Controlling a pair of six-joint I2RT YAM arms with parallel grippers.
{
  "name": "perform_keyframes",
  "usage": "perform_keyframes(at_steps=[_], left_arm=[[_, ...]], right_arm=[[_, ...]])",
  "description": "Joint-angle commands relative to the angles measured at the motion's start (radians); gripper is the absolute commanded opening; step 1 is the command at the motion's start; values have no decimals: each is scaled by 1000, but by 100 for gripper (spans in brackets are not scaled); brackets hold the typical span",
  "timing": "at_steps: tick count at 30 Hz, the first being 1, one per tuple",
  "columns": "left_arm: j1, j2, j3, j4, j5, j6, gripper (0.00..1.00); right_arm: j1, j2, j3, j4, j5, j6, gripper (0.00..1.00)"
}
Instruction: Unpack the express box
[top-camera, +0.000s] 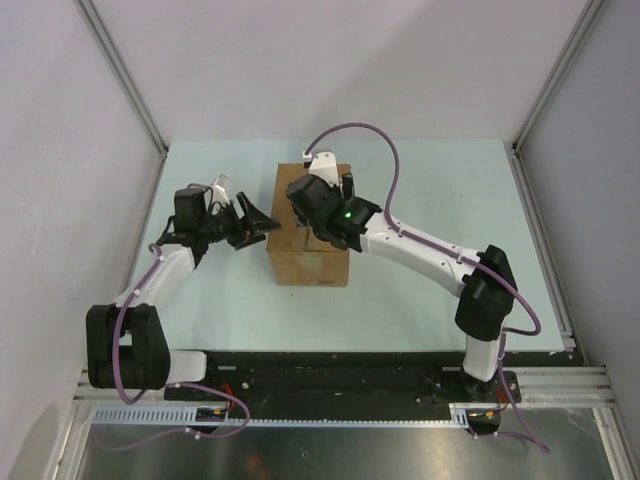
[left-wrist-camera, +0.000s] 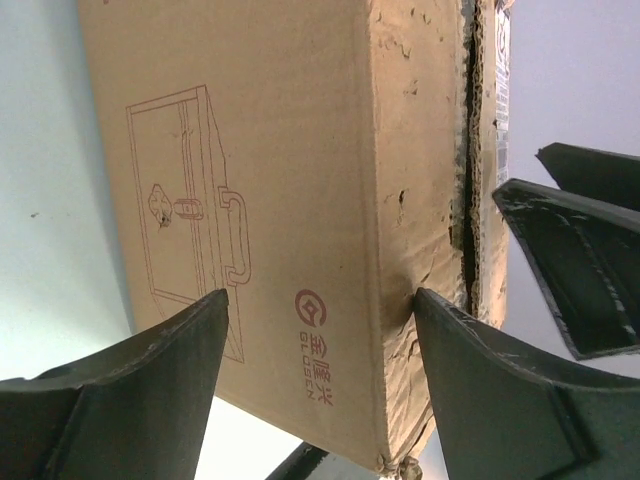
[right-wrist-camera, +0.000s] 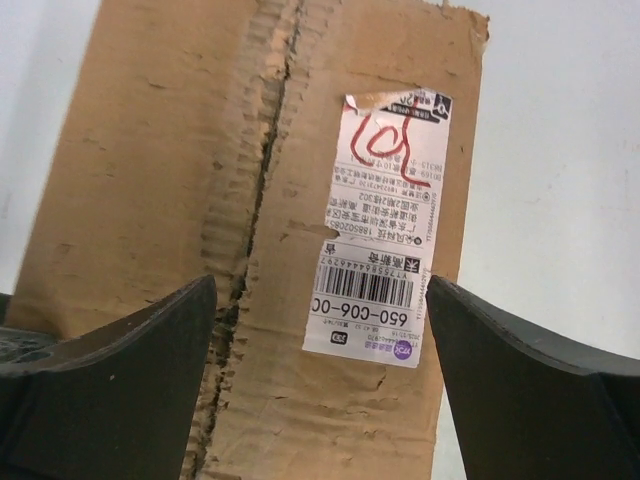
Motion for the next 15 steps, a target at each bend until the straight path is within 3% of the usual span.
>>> perform_keyframes(at_steps=[1,15], left_arm=[[-14,18,-51,-22,0,0,79],[-12,31,-96,-22,-83,12,77]], right_arm=[[9,34,60,-97,89,13,89],[1,117,95,-175,122,0,94]])
